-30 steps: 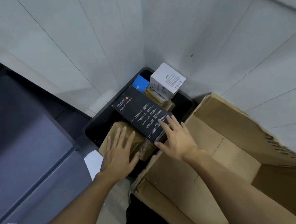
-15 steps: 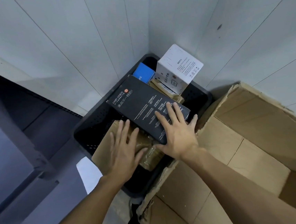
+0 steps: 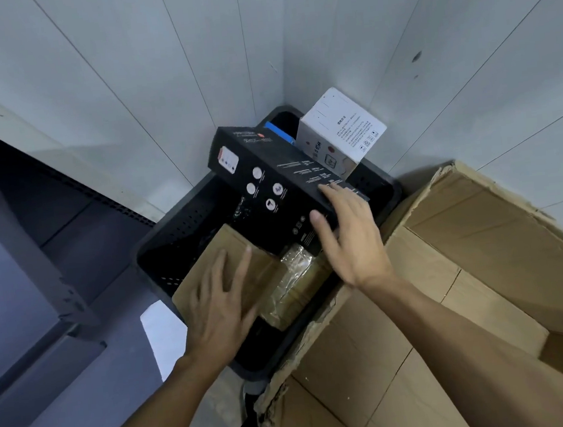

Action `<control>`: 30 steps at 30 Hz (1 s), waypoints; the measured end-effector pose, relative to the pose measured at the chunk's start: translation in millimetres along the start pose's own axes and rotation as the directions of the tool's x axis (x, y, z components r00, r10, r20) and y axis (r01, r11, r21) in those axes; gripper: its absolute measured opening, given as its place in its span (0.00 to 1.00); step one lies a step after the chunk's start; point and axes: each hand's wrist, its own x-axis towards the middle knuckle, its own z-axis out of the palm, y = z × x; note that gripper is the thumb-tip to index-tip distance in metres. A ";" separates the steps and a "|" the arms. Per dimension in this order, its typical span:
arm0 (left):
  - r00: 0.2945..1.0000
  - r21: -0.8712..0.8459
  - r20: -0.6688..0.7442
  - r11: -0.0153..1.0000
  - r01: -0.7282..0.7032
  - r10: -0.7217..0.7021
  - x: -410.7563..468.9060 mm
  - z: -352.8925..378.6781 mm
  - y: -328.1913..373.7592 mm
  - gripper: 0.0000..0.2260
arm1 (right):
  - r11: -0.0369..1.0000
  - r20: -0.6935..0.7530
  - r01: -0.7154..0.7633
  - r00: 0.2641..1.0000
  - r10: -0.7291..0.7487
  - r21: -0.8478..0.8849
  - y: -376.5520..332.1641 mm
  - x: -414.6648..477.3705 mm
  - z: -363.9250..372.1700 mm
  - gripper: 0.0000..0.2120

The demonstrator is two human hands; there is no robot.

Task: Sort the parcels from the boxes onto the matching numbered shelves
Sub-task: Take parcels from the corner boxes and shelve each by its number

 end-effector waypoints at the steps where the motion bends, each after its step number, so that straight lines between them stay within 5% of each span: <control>1: 0.999 0.027 0.033 1.000 0.015 -0.016 -2.3 -0.3 2.3 0.52 | 0.999 -0.050 -0.015 0.999 0.016 0.034 0.9 2.9 -2.9 0.23; 6: 0.989 0.157 0.103 0.983 0.092 -0.109 -3.3 3.1 14.6 0.68 | 0.994 -0.196 -0.056 0.978 0.075 0.098 -0.8 16.7 -18.8 0.16; 12: 0.967 0.235 0.150 0.957 0.167 -0.206 5.3 6.6 20.8 0.73 | 0.991 -0.081 -0.104 0.992 0.097 -0.087 -8.5 21.4 -19.3 0.22; 17: 0.962 0.240 0.147 0.952 0.192 -0.231 5.6 6.4 24.9 0.72 | 0.940 0.074 -0.046 0.994 0.075 -0.337 -14.4 11.5 -10.1 0.52; 23: 0.993 0.196 0.030 0.975 0.103 -0.111 -0.7 -1.9 23.2 0.60 | 0.980 -0.074 -0.193 0.978 0.196 0.037 -6.6 3.6 -12.5 0.36; 27: 0.997 0.123 -0.043 0.990 0.064 -0.059 -4.9 -7.2 22.0 0.49 | 0.966 -0.136 -0.201 0.974 0.179 -0.163 4.1 7.1 -7.8 0.25; 30: 0.996 0.076 -0.057 0.994 0.080 -0.076 -8.6 -7.5 16.1 0.44 | 0.943 -0.061 -0.258 0.966 0.251 -0.211 17.3 8.7 -5.5 0.30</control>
